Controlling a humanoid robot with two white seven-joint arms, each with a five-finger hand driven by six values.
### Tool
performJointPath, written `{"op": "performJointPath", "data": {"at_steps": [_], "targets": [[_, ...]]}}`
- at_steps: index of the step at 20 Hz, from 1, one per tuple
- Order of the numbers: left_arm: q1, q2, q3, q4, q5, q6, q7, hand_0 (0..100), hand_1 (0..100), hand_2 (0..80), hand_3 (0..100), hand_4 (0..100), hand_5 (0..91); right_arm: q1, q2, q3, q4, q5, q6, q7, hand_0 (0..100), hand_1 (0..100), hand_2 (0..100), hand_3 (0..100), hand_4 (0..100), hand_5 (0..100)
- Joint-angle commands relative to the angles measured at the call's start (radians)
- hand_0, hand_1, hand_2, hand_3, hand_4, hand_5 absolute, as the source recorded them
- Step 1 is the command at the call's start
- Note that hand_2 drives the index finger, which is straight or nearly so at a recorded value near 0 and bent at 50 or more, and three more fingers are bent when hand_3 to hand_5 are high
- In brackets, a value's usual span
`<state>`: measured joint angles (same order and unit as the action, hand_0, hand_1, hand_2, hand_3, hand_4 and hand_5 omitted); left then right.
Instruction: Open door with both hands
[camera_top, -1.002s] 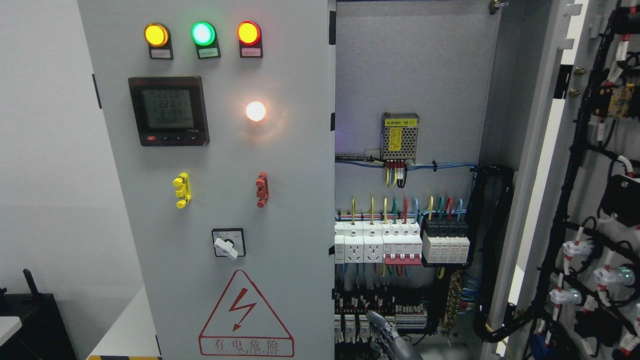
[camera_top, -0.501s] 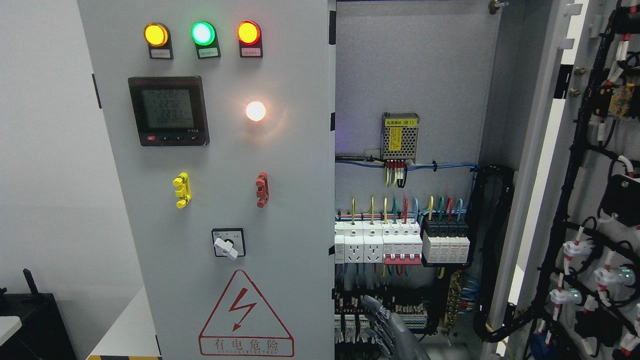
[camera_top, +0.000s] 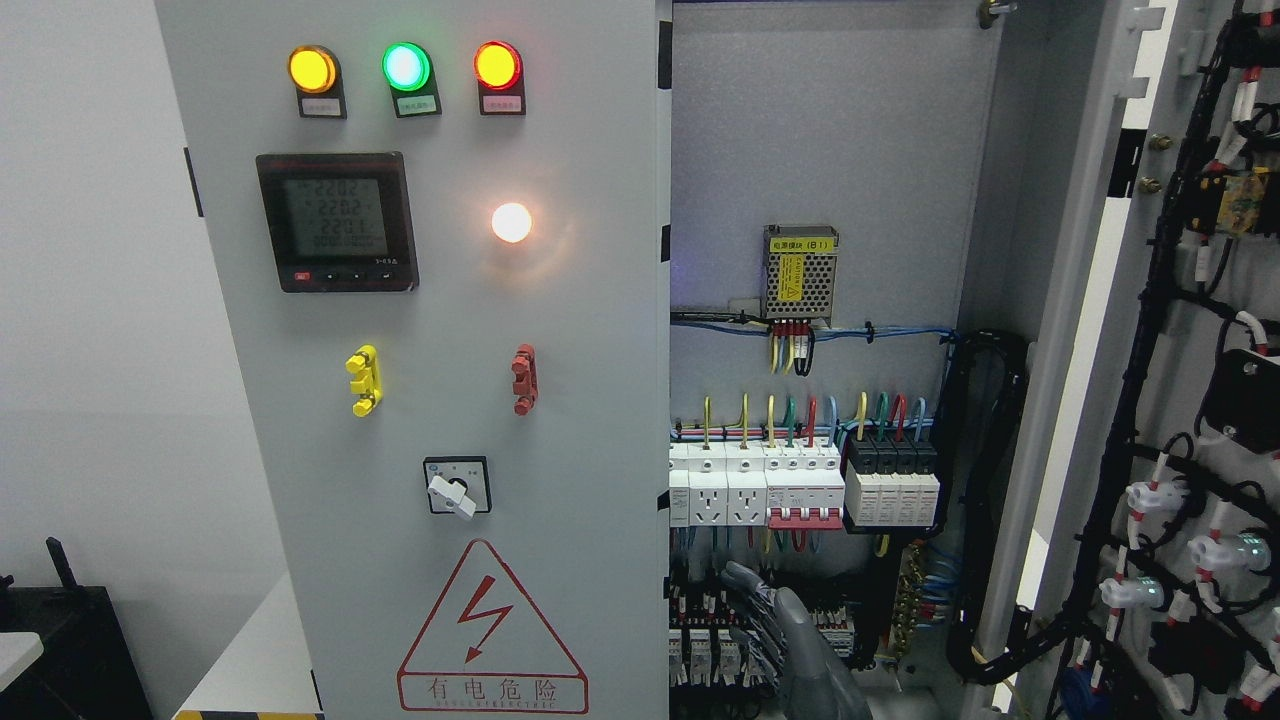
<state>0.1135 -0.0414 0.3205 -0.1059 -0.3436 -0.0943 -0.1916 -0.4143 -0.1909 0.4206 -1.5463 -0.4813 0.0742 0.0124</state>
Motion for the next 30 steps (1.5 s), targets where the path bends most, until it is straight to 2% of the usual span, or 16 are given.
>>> {"op": "performJointPath", "data": {"at_steps": [1, 9, 12, 24, 30], "targets": [[0.000, 0.000, 0.000, 0.000, 0.000, -0.001, 0.000, 0, 0, 0.0, 0, 3, 0.0, -0.027, 0.001, 0.018, 0.041, -0.013, 0.009, 0.000, 0, 0, 0, 0, 0, 0], [0.000, 0.000, 0.000, 0.002, 0.000, -0.001, 0.000, 0, 0, 0.0, 0, 3, 0.0, -0.044, 0.001, 0.061, 0.038, -0.014, 0.010, 0.004, 0, 0, 0, 0, 0, 0], [0.000, 0.000, 0.000, 0.000, 0.000, -0.001, 0.000, 0, 0, 0.0, 0, 3, 0.0, -0.057, 0.001, 0.064, 0.041, -0.014, 0.010, 0.046, 0, 0, 0, 0, 0, 0], [0.000, 0.000, 0.000, 0.000, 0.000, -0.001, 0.000, 0, 0, 0.0, 0, 3, 0.0, -0.087, 0.001, 0.059, 0.071, -0.020, 0.012, 0.050, 0, 0, 0, 0, 0, 0], [0.000, 0.000, 0.000, 0.000, 0.000, -0.001, 0.000, 0, 0, 0.0, 0, 3, 0.0, -0.093, -0.002, 0.063, 0.072, -0.094, 0.026, 0.050, 0, 0, 0, 0, 0, 0]]}}
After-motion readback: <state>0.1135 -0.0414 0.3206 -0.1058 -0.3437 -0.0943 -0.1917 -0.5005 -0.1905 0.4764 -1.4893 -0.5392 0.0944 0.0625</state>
